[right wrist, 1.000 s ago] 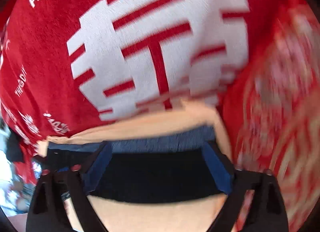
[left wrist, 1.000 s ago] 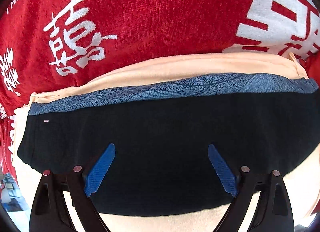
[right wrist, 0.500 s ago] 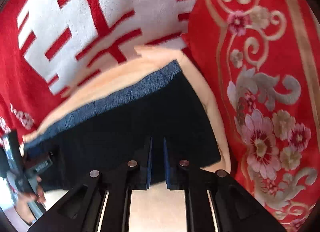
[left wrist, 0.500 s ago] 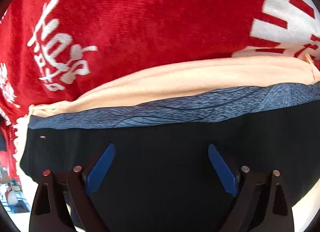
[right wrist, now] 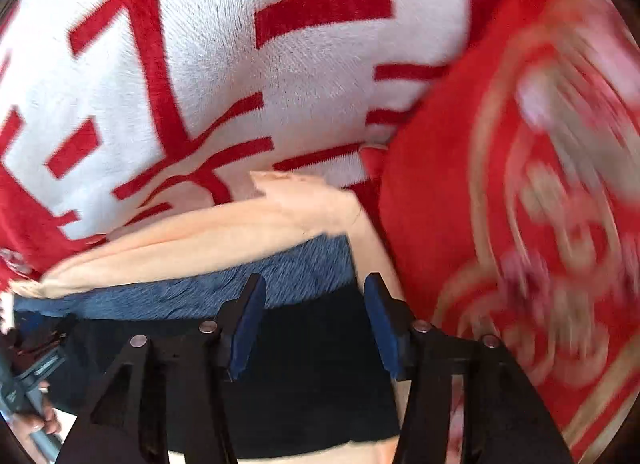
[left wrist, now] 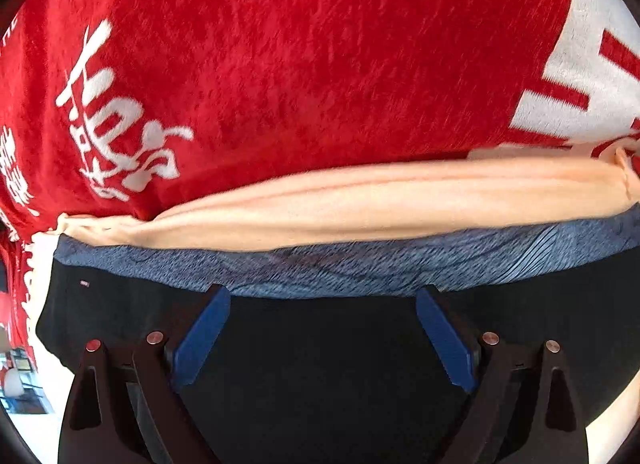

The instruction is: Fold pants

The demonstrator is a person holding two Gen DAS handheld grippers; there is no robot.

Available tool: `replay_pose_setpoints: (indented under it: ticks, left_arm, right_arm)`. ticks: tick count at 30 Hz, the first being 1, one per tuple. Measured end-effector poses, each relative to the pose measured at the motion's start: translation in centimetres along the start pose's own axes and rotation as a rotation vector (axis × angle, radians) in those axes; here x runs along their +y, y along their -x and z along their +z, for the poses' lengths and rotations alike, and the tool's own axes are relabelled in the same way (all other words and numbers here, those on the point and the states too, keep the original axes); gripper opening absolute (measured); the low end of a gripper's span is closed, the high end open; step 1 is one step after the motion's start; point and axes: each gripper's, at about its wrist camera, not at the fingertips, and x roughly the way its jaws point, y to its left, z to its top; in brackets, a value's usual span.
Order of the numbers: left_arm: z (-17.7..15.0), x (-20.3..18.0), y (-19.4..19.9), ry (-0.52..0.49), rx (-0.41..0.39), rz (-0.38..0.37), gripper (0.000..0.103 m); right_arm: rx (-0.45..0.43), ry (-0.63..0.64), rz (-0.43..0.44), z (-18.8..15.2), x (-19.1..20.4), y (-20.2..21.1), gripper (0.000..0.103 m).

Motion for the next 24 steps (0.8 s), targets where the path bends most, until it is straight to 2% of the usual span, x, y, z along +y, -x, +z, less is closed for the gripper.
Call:
replay_pose_setpoints:
  ticks: [1, 2, 3, 6, 8, 9, 11, 12, 13, 15, 20, 23, 24]
  left_arm:
    - [-0.5, 0.3, -0.1, 0.001, 0.007, 0.003, 0.095]
    - [-0.9, 0.5, -0.3, 0.002, 0.016, 0.010, 0.095]
    - [-1.2, 0.8, -0.5, 0.005, 0.019, 0.019, 0.095]
    - [-1.2, 1.2, -0.9, 0.018, -0.007, 0.061, 0.095]
    - [-1.1, 2.4, -1.9, 0.034, -0.025, 0.074, 0.095]
    - [-0.9, 2.8, -2.3, 0.047, -0.017, 0.077, 0.097]
    - [-0.5, 4.1, -2.1, 0.078, 0.011, 0.078, 0.098]
    - [-0.6, 4.6, -1.9, 0.079, 0.011, 0.090, 0.098]
    - [-0.6, 5.4, -1.4, 0.072, 0.000, 0.105, 0.098]
    - [-0.8, 6.5, -0.8, 0.059, -0.013, 0.118, 0.098]
    - [-2.5, 12.1, -1.0, 0.079, 0.034, 0.145, 0.098]
    - [-4.1, 15.3, -1.0, 0.058, 0.042, 0.165, 0.098]
    - [-4.6, 15.7, -0.8, 0.047, 0.039, 0.168, 0.098]
  right_arm:
    - [0.063, 0.013, -0.018, 0.7, 0.2, -1.8, 0.051]
    - [0.096, 0.009, -0.006, 1.3, 0.3, -2.5, 0.035]
    - [0.121, -0.004, 0.000, 1.5, 0.1, -3.4, 0.023]
    - [0.031, 0.044, 0.039, 2.6, 0.5, -2.3, 0.015]
    - [0.018, 0.073, -0.030, 3.2, 0.5, -2.3, 0.015]
    - [0.044, 0.038, -0.051, 3.5, 0.0, -2.7, 0.015]
    - [0.038, -0.024, -0.020, 3.1, -0.5, -1.7, 0.016]
    - [0.025, -0.021, -0.010, 2.6, -0.3, -1.1, 0.023]
    - [0.008, -0.008, 0.018, 1.7, 0.3, -0.1, 0.029]
    - [0.007, 0.019, 0.112, -0.1, 1.7, 1.0, 0.052]
    - [0.081, 0.023, 0.318, -5.2, 5.7, 2.1, 0.054]
    - [0.133, 0.035, 0.427, -8.0, 9.2, 2.0, 0.054]
    - [0.138, 0.049, 0.446, -10.7, 9.8, 2.1, 0.054]
